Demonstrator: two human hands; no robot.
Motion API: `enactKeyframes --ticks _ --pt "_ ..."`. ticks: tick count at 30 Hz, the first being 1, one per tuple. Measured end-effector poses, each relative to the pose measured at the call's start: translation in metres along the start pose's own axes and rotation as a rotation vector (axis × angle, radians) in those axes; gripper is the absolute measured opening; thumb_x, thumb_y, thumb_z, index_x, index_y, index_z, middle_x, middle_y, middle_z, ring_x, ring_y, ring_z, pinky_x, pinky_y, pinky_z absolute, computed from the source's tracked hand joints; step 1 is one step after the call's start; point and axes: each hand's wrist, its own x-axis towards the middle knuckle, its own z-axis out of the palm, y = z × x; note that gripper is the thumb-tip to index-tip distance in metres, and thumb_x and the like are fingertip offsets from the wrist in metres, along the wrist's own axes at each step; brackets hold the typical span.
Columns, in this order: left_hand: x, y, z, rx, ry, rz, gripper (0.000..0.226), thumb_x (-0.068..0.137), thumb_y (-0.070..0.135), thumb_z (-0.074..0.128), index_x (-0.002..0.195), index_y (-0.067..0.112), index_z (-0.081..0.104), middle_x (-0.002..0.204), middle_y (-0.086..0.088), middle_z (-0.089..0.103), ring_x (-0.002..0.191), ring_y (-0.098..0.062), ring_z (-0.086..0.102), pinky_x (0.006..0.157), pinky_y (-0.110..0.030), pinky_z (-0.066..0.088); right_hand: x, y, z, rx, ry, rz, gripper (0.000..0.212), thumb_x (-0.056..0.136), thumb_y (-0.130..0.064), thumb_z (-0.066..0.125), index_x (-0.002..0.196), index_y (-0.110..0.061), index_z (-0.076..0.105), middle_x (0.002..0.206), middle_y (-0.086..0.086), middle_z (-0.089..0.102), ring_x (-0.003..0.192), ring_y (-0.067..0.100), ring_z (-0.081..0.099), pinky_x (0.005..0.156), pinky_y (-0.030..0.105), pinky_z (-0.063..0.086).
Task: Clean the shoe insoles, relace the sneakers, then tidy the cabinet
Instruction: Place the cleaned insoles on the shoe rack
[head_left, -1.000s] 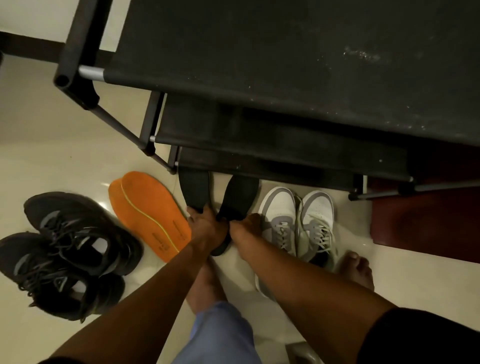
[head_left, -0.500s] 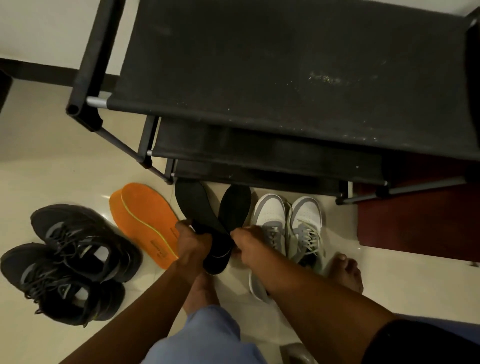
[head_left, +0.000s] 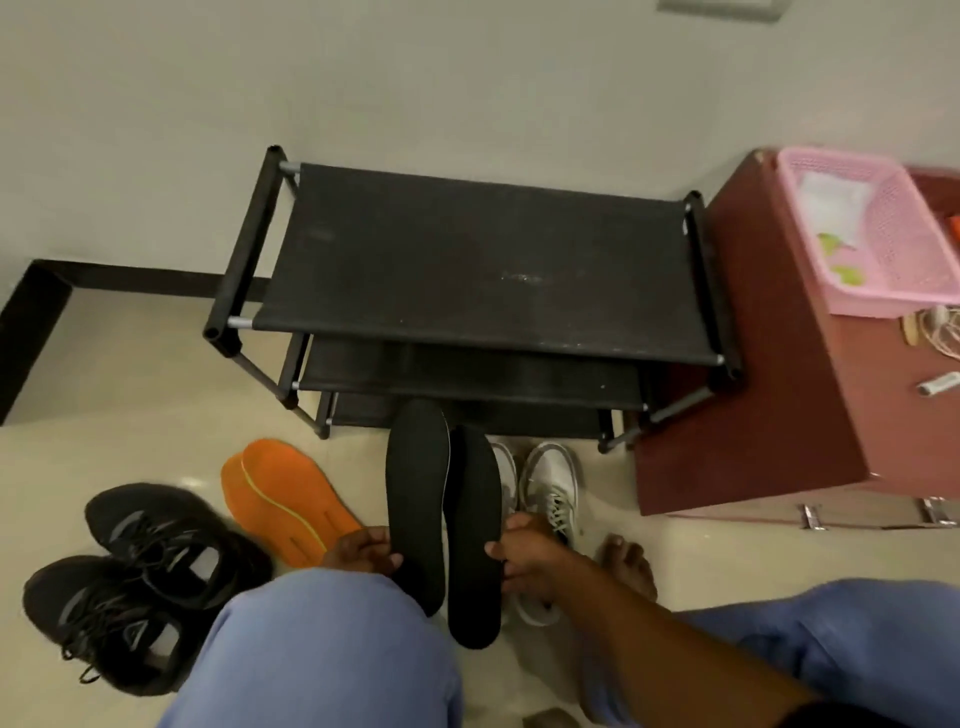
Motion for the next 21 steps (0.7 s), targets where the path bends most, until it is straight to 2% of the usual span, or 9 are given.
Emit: enactKeyframes --ticks 2,4,7,9,12,19,21 --pt "-0.027 0.028 0.004 -0.040 -0.063 0.038 0.027 0.092 -0.011 0.066 0.113 0.005 0.063 0.105 -0.018 0.064 0.089 -0.029 0.069 0.065 -0.034 0.061 -0.010 0.000 -0.019 -0.051 0.039 -0.043 0.016 0.100 -0.012 0.063 0.109 -0.020 0.053 0.109 0.008 0.058 0.097 0.025 0.061 0.083 0.040 0.060" --pt "-0.040 0.044 0.009 -0.006 -0.120 0.113 0.024 0.092 -0.010 0.066 0.112 0.004 0.065 0.106 -0.022 0.064 0.080 -0.026 0.072 0.058 -0.032 0.059 -0.019 0.000 -0.035 -0.035 0.051 -0.076 0.016 0.097 -0.013 0.067 0.104 -0.020 0.056 0.118 0.010 0.061 0.104 0.029 0.064 0.086 0.045 0.062" --pt "-0.053 0.071 0.019 0.054 -0.117 0.197 0.026 0.090 -0.011 0.067 0.110 0.006 0.069 0.099 -0.016 0.070 0.090 -0.033 0.071 0.065 -0.036 0.059 -0.031 -0.002 -0.057 0.072 0.036 -0.119 0.018 0.096 -0.007 0.067 0.100 -0.022 0.058 0.122 0.011 0.066 0.111 0.032 0.067 0.085 0.045 0.063" --pt "-0.055 0.087 0.026 0.061 -0.164 0.241 0.026 0.091 -0.011 0.067 0.110 0.006 0.071 0.096 -0.015 0.074 0.097 -0.037 0.071 0.070 -0.039 0.060 -0.036 -0.006 -0.070 0.137 0.035 -0.160 0.016 0.096 -0.004 0.066 0.099 -0.019 0.061 0.112 0.011 0.073 0.104 0.030 0.071 0.080 0.042 0.063" --pt "-0.057 0.111 0.037 0.102 -0.200 0.311 0.025 0.091 -0.006 0.069 0.111 0.007 0.072 0.095 -0.011 0.077 0.096 -0.032 0.073 0.074 -0.038 0.062 -0.037 -0.019 -0.086 0.229 0.056 -0.220 0.016 0.097 -0.002 0.065 0.104 -0.017 0.063 0.098 0.008 0.076 0.088 0.023 0.075 0.071 0.038 0.061" --pt "-0.028 0.164 0.070 0.112 -0.228 0.366 0.030 0.091 0.000 0.072 0.117 0.013 0.069 0.111 -0.012 0.075 0.103 -0.028 0.072 0.074 -0.032 0.062 -0.018 -0.064 -0.111 0.390 0.160 -0.309 0.017 0.099 -0.001 0.063 0.113 -0.010 0.064 0.109 0.013 0.076 0.093 0.025 0.075 0.077 0.040 0.063" --pt "-0.020 0.179 0.082 0.110 -0.230 0.370 0.030 0.090 0.000 0.073 0.117 0.013 0.068 0.112 -0.012 0.073 0.103 -0.028 0.072 0.075 -0.033 0.063 -0.010 -0.077 -0.117 0.432 0.191 -0.320 0.019 0.099 -0.001 0.062 0.115 -0.011 0.063 0.105 0.010 0.075 0.085 0.021 0.073 0.064 0.033 0.062"
